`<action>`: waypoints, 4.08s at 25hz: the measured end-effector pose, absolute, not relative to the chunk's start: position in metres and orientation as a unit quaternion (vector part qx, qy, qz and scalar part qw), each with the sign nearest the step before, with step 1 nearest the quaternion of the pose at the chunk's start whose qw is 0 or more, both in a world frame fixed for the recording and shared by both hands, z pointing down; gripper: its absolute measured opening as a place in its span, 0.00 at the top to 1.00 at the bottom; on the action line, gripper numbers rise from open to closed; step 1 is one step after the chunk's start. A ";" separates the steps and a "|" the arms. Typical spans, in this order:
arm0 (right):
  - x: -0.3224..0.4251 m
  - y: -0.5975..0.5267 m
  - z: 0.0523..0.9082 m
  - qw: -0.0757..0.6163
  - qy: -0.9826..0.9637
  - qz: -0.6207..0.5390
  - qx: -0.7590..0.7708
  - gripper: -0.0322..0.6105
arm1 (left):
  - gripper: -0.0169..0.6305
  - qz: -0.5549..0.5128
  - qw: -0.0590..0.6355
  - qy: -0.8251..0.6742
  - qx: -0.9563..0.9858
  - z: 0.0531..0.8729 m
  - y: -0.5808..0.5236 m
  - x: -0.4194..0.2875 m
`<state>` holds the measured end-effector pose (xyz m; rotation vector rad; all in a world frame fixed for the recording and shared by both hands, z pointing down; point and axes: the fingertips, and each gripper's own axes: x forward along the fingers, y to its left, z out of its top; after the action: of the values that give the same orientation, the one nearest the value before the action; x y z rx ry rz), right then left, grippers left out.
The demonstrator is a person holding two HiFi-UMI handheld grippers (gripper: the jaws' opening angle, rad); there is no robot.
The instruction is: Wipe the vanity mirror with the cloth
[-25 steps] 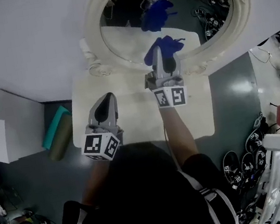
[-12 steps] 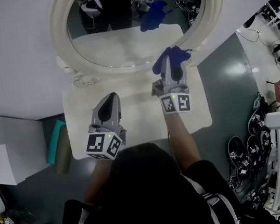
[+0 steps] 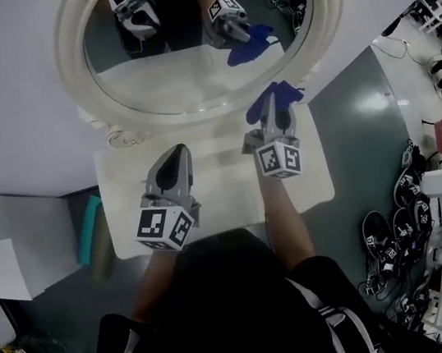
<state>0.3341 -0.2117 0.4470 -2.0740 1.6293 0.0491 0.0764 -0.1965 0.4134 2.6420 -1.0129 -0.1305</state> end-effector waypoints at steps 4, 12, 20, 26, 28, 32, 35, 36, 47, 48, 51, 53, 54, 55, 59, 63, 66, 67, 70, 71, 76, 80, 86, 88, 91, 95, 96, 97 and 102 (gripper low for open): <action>0.348 -0.226 0.460 0.256 0.591 -0.003 -0.765 0.84 | 0.95 -0.038 0.159 -0.355 0.921 0.419 -0.202 0.083; 0.368 -0.243 0.481 0.265 0.579 -0.029 -0.770 0.84 | 0.95 -0.024 0.166 -0.358 0.918 0.430 -0.205 0.094; 0.377 -0.268 0.484 0.270 0.575 -0.033 -0.771 0.84 | 0.95 -0.010 0.166 -0.367 0.915 0.434 -0.216 0.096; 0.378 -0.272 0.481 0.293 0.573 -0.022 -0.765 0.84 | 0.95 -0.006 0.168 -0.374 0.912 0.437 -0.220 0.094; 0.378 -0.272 0.479 0.307 0.572 -0.020 -0.760 0.84 | 0.95 -0.006 0.167 -0.374 0.912 0.438 -0.220 0.093; 0.379 -0.272 0.462 0.324 0.579 -0.001 -0.748 0.84 | 0.95 -0.008 0.170 -0.375 0.911 0.438 -0.219 0.091; 0.378 -0.271 0.461 0.324 0.584 0.003 -0.744 0.84 | 0.95 -0.011 0.173 -0.375 0.911 0.438 -0.217 0.090; 0.377 -0.271 0.460 0.323 0.586 0.006 -0.743 0.84 | 0.95 -0.012 0.173 -0.375 0.911 0.438 -0.217 0.089; 0.302 -0.288 0.424 0.253 0.672 0.089 -0.690 0.84 | 0.95 -0.027 0.170 -0.388 0.905 0.430 -0.211 0.069; 0.298 -0.289 0.423 0.250 0.676 0.092 -0.687 0.84 | 0.95 -0.028 0.171 -0.391 0.904 0.430 -0.211 0.066; 0.284 -0.293 0.423 0.239 0.689 0.099 -0.677 0.84 | 0.95 -0.030 0.171 -0.397 0.901 0.430 -0.210 0.059; 0.272 -0.296 0.422 0.230 0.700 0.105 -0.668 0.84 | 0.95 -0.032 0.171 -0.402 0.899 0.430 -0.209 0.055; 0.265 -0.297 0.422 0.226 0.705 0.108 -0.664 0.84 | 0.95 -0.033 0.170 -0.405 0.898 0.429 -0.208 0.052; 0.259 -0.298 0.421 0.221 0.710 0.111 -0.659 0.84 | 0.95 -0.034 0.170 -0.408 0.896 0.429 -0.208 0.048; 0.233 -0.303 0.421 0.205 0.729 0.122 -0.642 0.84 | 0.95 -0.039 0.171 -0.423 0.889 0.428 -0.206 0.033; 0.218 -0.307 0.423 0.193 0.741 0.130 -0.630 0.84 | 0.95 -0.041 0.173 -0.435 0.883 0.428 -0.208 0.021; 0.204 -0.311 0.423 0.180 0.755 0.140 -0.615 0.84 | 0.95 -0.043 0.174 -0.442 0.879 0.430 -0.208 0.018; 0.201 -0.312 0.424 0.177 0.758 0.142 -0.612 0.84 | 0.95 -0.043 0.175 -0.443 0.878 0.430 -0.209 0.018; 0.192 -0.315 0.425 0.169 0.766 0.149 -0.602 0.84 | 0.95 -0.045 0.175 -0.447 0.876 0.431 -0.211 0.017; 0.186 -0.316 0.425 0.164 0.771 0.153 -0.596 0.84 | 0.95 -0.045 0.175 -0.449 0.875 0.431 -0.211 0.015; 0.160 -0.320 0.428 0.149 0.789 0.159 -0.575 0.84 | 0.95 -0.049 0.178 -0.461 0.868 0.431 -0.211 0.004; 0.132 -0.323 0.429 0.138 0.808 0.170 -0.546 0.84 | 0.95 -0.053 0.181 -0.471 0.862 0.432 -0.213 -0.006; 0.104 -0.331 0.440 0.104 0.821 0.194 -0.527 0.84 | 0.95 -0.058 0.183 -0.489 0.851 0.435 -0.214 -0.025; 0.098 -0.333 0.443 0.101 0.825 0.191 -0.523 0.84 | 0.95 -0.062 0.186 -0.495 0.846 0.437 -0.215 -0.031; 0.088 -0.335 0.442 0.097 0.830 0.194 -0.513 0.84 | 0.95 -0.066 0.190 -0.500 0.842 0.438 -0.216 -0.035; 0.066 -0.339 0.453 0.082 0.845 0.180 -0.496 0.84 | 0.95 -0.068 0.198 -0.505 0.838 0.440 -0.215 -0.042; 0.059 -0.341 0.456 0.075 0.850 0.178 -0.491 0.84 | 0.95 -0.069 0.198 -0.506 0.837 0.439 -0.216 -0.046; 0.051 -0.343 0.458 0.068 0.854 0.177 -0.484 0.84 | 0.95 -0.070 0.199 -0.507 0.836 0.438 -0.217 -0.050; 0.023 -0.348 0.471 0.077 0.873 0.141 -0.460 0.84 | 0.95 -0.072 0.198 -0.521 0.827 0.439 -0.216 -0.071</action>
<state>0.0233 -0.3484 0.4712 -1.3778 2.6174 0.4219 -0.0707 -0.2165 0.4390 2.3136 -1.4586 -0.2014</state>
